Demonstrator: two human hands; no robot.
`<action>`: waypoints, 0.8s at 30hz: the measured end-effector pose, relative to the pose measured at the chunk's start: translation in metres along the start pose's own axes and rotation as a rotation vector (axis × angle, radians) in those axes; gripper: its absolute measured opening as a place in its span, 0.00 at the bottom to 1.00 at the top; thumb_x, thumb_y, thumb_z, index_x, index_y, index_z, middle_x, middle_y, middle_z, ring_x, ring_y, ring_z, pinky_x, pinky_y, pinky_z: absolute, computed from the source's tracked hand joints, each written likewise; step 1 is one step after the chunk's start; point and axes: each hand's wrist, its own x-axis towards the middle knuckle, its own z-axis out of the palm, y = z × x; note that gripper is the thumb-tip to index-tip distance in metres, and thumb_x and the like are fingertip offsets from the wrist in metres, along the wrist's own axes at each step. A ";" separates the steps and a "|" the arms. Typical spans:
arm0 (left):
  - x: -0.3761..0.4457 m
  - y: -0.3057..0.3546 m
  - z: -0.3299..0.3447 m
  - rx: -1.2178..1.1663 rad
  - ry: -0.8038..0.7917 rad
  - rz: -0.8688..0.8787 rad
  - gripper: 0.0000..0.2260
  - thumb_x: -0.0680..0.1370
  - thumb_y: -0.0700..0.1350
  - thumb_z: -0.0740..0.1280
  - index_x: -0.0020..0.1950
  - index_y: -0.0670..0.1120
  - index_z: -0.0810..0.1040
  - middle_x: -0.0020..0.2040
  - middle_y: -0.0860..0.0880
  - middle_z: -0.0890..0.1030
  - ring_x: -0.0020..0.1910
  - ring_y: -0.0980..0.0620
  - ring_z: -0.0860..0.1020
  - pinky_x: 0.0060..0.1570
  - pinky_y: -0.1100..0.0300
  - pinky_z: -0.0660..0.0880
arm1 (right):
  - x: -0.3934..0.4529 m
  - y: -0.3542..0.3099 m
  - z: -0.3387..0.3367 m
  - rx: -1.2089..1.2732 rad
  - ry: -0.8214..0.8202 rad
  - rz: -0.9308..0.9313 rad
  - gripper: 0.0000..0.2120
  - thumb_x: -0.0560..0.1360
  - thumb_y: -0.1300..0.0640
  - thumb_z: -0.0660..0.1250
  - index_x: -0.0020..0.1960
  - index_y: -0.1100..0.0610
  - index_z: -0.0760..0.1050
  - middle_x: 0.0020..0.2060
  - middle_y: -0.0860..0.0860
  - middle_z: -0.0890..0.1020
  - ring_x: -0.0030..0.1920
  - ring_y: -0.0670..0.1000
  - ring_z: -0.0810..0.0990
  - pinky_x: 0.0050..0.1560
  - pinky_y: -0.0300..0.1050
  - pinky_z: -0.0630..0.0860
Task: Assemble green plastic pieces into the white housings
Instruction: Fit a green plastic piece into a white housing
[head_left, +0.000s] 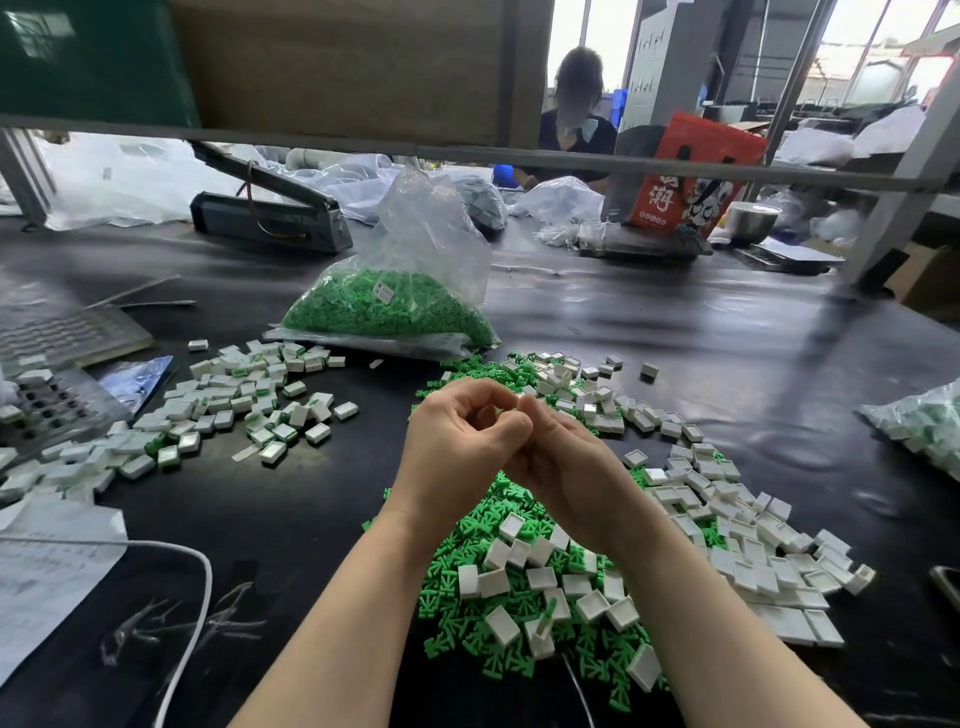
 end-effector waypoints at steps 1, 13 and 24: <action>0.000 0.001 0.000 0.004 0.003 0.005 0.07 0.65 0.45 0.67 0.37 0.42 0.80 0.37 0.29 0.76 0.36 0.29 0.75 0.37 0.35 0.76 | 0.000 0.000 0.000 -0.002 -0.002 -0.001 0.25 0.68 0.36 0.74 0.55 0.54 0.83 0.55 0.59 0.68 0.57 0.57 0.63 0.59 0.56 0.58; -0.001 0.001 0.002 -0.089 -0.037 -0.054 0.14 0.61 0.51 0.66 0.38 0.41 0.79 0.35 0.27 0.74 0.32 0.41 0.73 0.35 0.34 0.74 | -0.001 -0.002 0.000 -0.040 0.044 0.040 0.22 0.71 0.39 0.67 0.53 0.55 0.83 0.53 0.58 0.70 0.55 0.56 0.64 0.57 0.51 0.64; 0.002 -0.003 0.003 -0.136 -0.041 -0.046 0.13 0.62 0.49 0.67 0.38 0.40 0.79 0.35 0.26 0.72 0.32 0.40 0.71 0.34 0.34 0.73 | 0.000 -0.001 0.003 0.002 0.074 0.028 0.19 0.69 0.41 0.69 0.50 0.54 0.84 0.54 0.58 0.68 0.56 0.56 0.63 0.55 0.49 0.63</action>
